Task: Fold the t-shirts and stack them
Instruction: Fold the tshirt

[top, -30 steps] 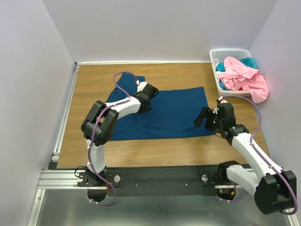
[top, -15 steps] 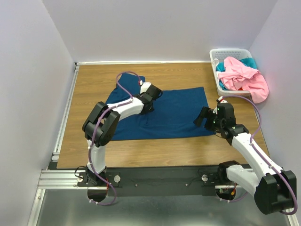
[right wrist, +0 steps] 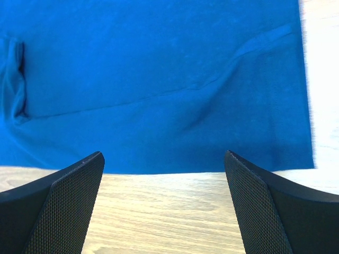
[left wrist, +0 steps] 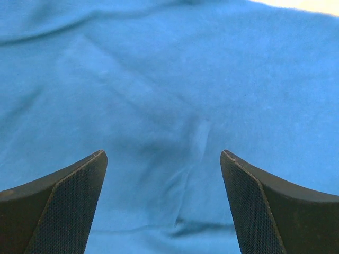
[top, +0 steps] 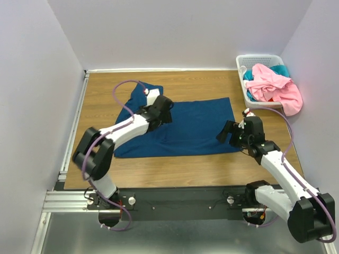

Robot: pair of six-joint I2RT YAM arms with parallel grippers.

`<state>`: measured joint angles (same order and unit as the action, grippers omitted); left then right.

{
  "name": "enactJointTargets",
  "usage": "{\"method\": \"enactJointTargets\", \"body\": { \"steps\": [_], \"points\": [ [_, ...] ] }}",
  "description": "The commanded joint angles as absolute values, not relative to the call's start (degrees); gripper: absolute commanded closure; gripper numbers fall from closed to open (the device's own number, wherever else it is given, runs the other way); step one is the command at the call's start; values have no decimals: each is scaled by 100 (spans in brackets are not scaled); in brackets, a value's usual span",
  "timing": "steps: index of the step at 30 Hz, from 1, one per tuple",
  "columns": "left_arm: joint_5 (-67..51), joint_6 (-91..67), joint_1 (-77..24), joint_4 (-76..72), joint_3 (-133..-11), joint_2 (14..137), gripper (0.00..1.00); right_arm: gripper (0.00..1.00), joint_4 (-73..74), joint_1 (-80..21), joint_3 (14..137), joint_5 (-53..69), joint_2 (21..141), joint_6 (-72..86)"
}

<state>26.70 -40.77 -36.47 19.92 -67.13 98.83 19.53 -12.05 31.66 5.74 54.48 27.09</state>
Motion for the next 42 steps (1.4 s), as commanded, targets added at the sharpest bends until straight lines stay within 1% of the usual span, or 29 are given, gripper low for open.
{"method": "enactJointTargets", "body": {
  "steps": [1,4,6,10,12,17,23,28,32,42],
  "points": [
    [2655,-4403,-3428,1416,-5996,9036,5,0,1600,-1686,3058,520,5650,2838],
    [2418,-4473,-3226,916,-5442,8676,4,0,1451,-2230,3286,142,6186,2927],
    [2199,-4448,-2954,704,-5090,8569,4,0,1249,-2346,3470,105,6634,3058],
    [1846,-4447,-2524,422,-4650,8552,4,0,1055,-2355,3726,36,7373,3225],
    [1714,-4447,-2365,273,-4422,8543,4,0,985,-2355,3919,-463,7706,3269],
    [1652,-4412,-2119,202,-4132,8508,4,0,1037,-2329,4218,-1158,8085,3331],
    [1608,-4456,-1995,193,-3938,8534,4,0,1063,-2127,4184,-1055,8533,3462],
    [1608,-4509,-1934,360,-3876,8552,4,0,1098,-2109,4035,-1029,8613,3489],
    [1565,-4675,-1934,860,-3806,8430,4,0,1160,-2109,3806,-687,8324,3481],
    [1301,-5045,-1942,1389,-3235,8007,3,0,1573,-2109,3446,-483,7480,3419]
  ]
}}
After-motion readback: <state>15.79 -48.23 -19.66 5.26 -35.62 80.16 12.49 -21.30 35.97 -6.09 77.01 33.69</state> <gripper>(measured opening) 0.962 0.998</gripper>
